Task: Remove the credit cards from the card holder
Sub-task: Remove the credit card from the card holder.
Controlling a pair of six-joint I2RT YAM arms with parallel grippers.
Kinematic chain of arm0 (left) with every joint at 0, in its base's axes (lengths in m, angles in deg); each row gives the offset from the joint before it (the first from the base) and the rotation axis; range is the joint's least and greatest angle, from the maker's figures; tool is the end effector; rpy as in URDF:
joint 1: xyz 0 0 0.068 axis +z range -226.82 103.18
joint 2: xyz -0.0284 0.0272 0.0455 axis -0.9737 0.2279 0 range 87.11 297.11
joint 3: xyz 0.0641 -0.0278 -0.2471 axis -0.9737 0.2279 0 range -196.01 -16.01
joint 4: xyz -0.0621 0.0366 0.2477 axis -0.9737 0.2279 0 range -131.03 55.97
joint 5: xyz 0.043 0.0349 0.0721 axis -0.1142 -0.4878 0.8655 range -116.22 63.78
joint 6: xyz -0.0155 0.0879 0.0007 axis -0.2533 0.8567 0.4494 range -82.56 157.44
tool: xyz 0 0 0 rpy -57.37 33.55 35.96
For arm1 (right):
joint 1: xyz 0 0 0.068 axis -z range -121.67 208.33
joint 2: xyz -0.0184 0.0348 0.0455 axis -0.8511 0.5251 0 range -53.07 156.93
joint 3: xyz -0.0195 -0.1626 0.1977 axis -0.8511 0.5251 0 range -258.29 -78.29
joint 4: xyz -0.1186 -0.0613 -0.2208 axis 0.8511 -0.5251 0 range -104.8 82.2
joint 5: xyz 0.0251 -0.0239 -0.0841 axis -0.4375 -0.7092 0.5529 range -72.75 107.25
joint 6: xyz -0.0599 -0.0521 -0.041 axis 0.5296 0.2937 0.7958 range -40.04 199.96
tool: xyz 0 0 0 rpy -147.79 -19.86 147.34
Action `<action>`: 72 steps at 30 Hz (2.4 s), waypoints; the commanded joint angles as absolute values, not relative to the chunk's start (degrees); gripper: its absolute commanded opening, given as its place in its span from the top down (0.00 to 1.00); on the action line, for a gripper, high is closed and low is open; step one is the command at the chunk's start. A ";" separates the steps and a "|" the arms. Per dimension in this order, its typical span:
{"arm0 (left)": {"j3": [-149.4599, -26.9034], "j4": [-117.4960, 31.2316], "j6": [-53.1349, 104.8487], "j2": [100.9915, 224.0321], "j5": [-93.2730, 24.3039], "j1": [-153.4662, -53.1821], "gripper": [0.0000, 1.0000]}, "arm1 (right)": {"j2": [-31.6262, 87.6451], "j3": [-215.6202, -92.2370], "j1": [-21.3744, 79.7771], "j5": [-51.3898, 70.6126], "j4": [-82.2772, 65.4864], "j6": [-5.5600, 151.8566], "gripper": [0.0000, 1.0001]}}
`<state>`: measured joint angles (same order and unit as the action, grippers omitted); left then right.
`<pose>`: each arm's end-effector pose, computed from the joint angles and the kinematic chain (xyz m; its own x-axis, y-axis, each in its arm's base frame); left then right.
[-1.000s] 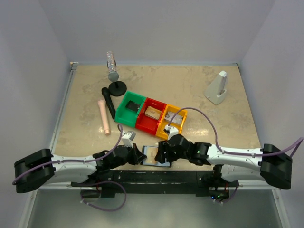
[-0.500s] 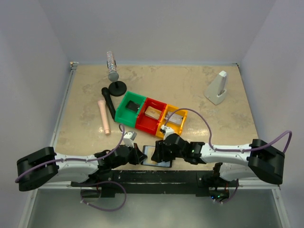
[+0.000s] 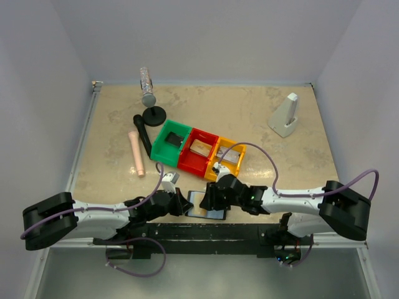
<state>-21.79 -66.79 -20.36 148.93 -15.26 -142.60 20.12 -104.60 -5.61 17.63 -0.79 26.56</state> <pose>0.1036 -0.1935 0.0882 -0.8108 -0.2225 -0.5414 0.2661 0.6837 -0.6795 0.1214 0.2469 0.1166 -0.8873 0.0130 -0.4610 -0.3081 0.7270 0.6136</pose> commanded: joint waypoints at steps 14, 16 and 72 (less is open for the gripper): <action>-21.02 -67.48 -20.75 149.33 -14.53 -142.83 1.00 | 21.90 -102.02 -4.60 15.23 5.20 24.94 0.60; -20.94 -67.40 -20.75 149.51 -14.53 -142.83 1.00 | 21.90 -101.94 -4.51 15.06 5.65 24.77 0.62; -19.62 -72.84 -22.15 155.39 -17.43 -142.83 1.00 | 19.79 -96.75 -2.32 10.57 18.83 21.52 0.66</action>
<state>-20.33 -74.09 -22.03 153.08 -15.57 -142.58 19.31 -95.92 -2.29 13.02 12.84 22.36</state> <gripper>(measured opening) 0.013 0.338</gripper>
